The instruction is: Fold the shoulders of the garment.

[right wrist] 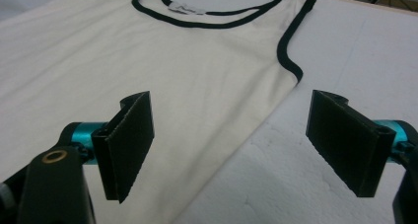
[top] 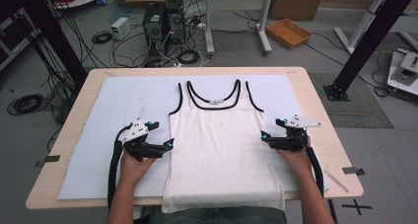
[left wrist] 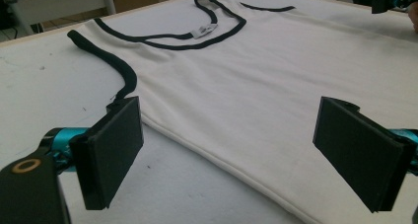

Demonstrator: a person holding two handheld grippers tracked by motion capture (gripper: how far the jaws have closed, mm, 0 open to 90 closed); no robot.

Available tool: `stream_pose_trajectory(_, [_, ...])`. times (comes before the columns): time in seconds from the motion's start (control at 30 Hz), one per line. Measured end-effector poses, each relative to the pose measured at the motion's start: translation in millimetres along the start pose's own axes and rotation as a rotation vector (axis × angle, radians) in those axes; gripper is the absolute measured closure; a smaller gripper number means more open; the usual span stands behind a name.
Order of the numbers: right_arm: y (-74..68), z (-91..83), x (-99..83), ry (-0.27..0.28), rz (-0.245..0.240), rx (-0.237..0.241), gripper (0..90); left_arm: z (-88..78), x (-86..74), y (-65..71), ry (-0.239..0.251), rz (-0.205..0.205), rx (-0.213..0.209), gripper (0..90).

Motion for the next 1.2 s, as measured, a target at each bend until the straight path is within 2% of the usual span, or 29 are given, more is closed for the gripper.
stream_pose_trajectory(0.03, [-0.8,-0.2,0.8,0.002,0.017,0.009,18.6,-0.4,0.0,-0.5,-0.003,0.004,-0.002,11.7])
stream_pose_trajectory(0.1, [0.1,0.3,3.8,0.003,0.014,0.004,18.6,-0.3,0.1,-0.8,0.0,-0.003,0.0,11.7])
stream_pose_trajectory(0.17, [0.8,1.6,9.7,-0.008,0.023,0.019,18.6,-0.3,0.0,-0.6,-0.001,-0.003,0.0,11.8])
stream_pose_trajectory(0.27, [4.8,3.6,22.8,0.005,0.012,0.011,18.6,0.2,-0.1,0.1,-0.001,0.002,0.003,11.8])
stream_pose_trajectory(0.47, [13.9,16.4,41.2,-0.027,0.021,0.022,18.7,0.2,0.1,-0.2,-0.001,0.001,0.003,11.7])
stream_pose_trajectory(0.57, [16.6,20.0,44.3,-0.032,0.026,0.027,18.7,0.1,0.0,-0.2,-0.001,0.0,0.003,11.8])
stream_pose_trajectory(0.63, [22.1,26.0,48.1,-0.053,0.041,0.029,18.7,0.2,-0.2,0.1,-0.004,0.003,0.005,11.7])
stream_pose_trajectory(0.73, [27.6,30.4,52.5,-0.056,0.06,0.034,18.6,0.3,-0.2,0.2,-0.005,0.003,0.005,11.8])
stream_pose_trajectory(1.0, [39.9,44.8,65.5,-0.085,0.068,0.027,18.7,0.5,-0.2,0.2,-0.005,0.003,0.007,11.8])
stream_pose_trajectory(1.13, [44.7,53.7,72.4,-0.094,0.09,0.04,18.6,0.5,-0.2,0.2,-0.005,0.002,0.005,11.7])
stream_pose_trajectory(1.2, [47.7,59.2,76.4,-0.108,0.083,0.043,18.6,0.4,-0.2,0.2,-0.006,0.002,0.004,11.7])
Point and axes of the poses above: each handheld gripper's, and its own axes: z roughly forward along the jaws, x roughly out of its top, y roughly to its right, the point moved 6 cm from there along z, roughly forward along the jaws, and after that the axes turned 9 degrees about -z, right-handed, at the moved point
